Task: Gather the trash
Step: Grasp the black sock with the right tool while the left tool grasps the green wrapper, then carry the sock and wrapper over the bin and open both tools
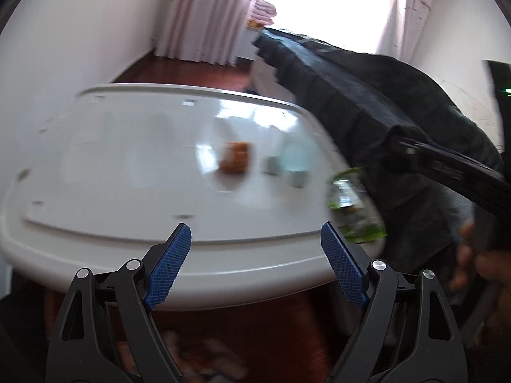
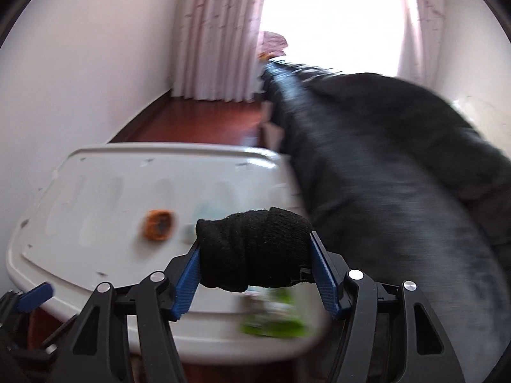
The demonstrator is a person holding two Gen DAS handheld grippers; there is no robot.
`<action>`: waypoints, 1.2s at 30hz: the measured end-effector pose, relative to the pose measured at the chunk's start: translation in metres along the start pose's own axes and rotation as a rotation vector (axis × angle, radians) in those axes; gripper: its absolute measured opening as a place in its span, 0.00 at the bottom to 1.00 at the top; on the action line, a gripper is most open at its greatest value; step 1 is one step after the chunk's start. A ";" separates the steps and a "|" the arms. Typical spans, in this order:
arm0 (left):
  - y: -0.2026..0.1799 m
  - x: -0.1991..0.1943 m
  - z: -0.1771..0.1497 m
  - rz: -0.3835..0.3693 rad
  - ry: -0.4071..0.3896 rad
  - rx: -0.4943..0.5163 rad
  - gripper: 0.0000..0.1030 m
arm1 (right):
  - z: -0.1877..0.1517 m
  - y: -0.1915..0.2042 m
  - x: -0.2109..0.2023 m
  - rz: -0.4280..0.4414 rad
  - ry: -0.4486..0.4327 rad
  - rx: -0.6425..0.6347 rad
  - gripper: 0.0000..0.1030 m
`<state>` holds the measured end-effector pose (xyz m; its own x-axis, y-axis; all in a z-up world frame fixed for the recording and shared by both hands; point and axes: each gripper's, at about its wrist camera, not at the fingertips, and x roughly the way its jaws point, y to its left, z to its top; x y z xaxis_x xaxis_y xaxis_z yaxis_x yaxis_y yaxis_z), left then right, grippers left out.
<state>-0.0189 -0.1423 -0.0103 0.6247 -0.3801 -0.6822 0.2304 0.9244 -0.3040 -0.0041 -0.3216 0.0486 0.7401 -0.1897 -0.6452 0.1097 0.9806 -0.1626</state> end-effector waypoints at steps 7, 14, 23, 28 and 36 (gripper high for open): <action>-0.099 0.079 0.003 -0.029 0.079 0.057 0.79 | -0.018 -0.078 -0.035 -0.095 -0.041 0.061 0.60; -0.132 0.143 0.013 0.045 0.120 0.055 0.79 | -0.034 -0.105 -0.036 -0.084 -0.054 0.125 0.60; -0.130 0.180 0.015 0.066 0.143 0.097 0.45 | -0.038 -0.102 -0.028 -0.029 -0.051 0.125 0.60; -0.119 0.162 0.010 0.065 0.125 0.129 0.42 | -0.037 -0.091 -0.028 -0.016 -0.050 0.099 0.60; -0.072 0.102 0.012 0.079 0.071 0.106 0.41 | -0.033 -0.066 -0.042 0.007 -0.067 0.066 0.60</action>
<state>0.0374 -0.2469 -0.0501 0.5903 -0.3040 -0.7477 0.2623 0.9483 -0.1785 -0.0646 -0.3800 0.0621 0.7834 -0.1810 -0.5946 0.1461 0.9835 -0.1069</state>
